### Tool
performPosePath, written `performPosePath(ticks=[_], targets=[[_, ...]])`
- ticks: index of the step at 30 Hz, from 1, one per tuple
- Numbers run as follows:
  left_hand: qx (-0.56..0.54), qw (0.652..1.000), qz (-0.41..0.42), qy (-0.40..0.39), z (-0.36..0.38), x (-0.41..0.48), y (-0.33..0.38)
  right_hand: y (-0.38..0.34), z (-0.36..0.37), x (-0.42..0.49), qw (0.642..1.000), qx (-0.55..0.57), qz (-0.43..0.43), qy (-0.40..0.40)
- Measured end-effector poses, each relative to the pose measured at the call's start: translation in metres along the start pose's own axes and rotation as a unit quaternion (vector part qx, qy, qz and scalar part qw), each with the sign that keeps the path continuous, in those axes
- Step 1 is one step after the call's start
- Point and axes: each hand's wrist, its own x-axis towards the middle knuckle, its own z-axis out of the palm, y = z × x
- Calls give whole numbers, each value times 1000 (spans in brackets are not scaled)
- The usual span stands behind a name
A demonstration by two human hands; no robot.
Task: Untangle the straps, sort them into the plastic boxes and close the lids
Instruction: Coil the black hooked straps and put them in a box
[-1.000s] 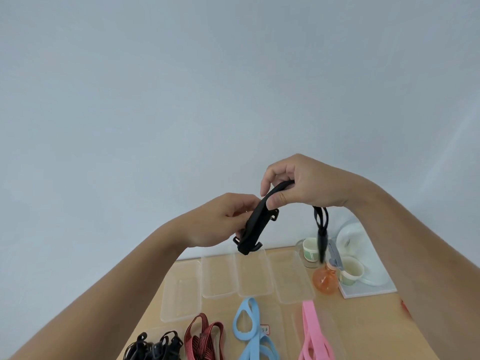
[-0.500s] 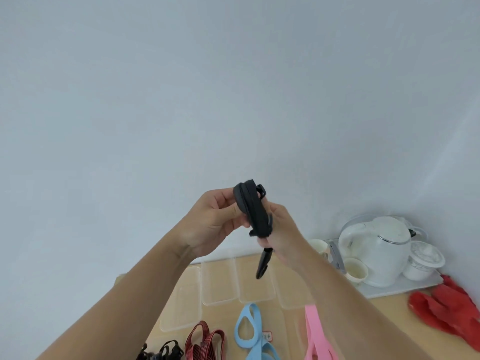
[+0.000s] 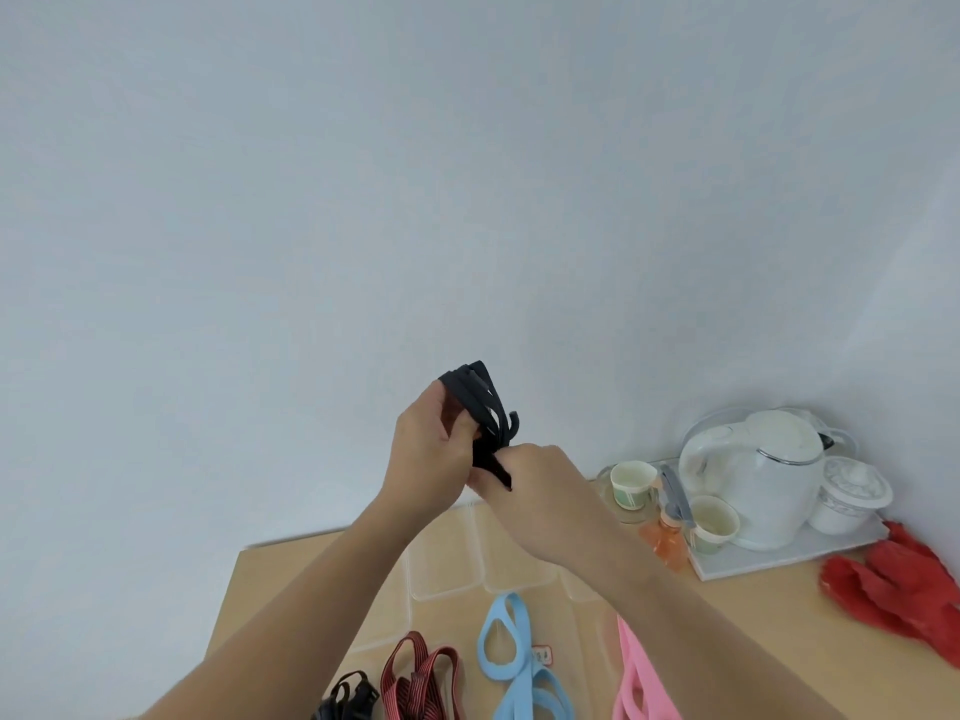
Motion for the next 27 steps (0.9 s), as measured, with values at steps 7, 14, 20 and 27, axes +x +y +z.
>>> performPosePath(ticks=[7,14,20,27], targets=[[48,998,30,-42,-7,-5,-9,-6,-37,2,979,-188,-84,1],[-79,988,19,-133,-20,-5,7,-5,-48,8,983,-143,-88,72],[-212,967,-88,-114,-21,-11,1,6,-43,10,961,-227,-146,66],[-182,970,-158,-4,-28,-3,8,17,-30,14,900,-301,-271,163]])
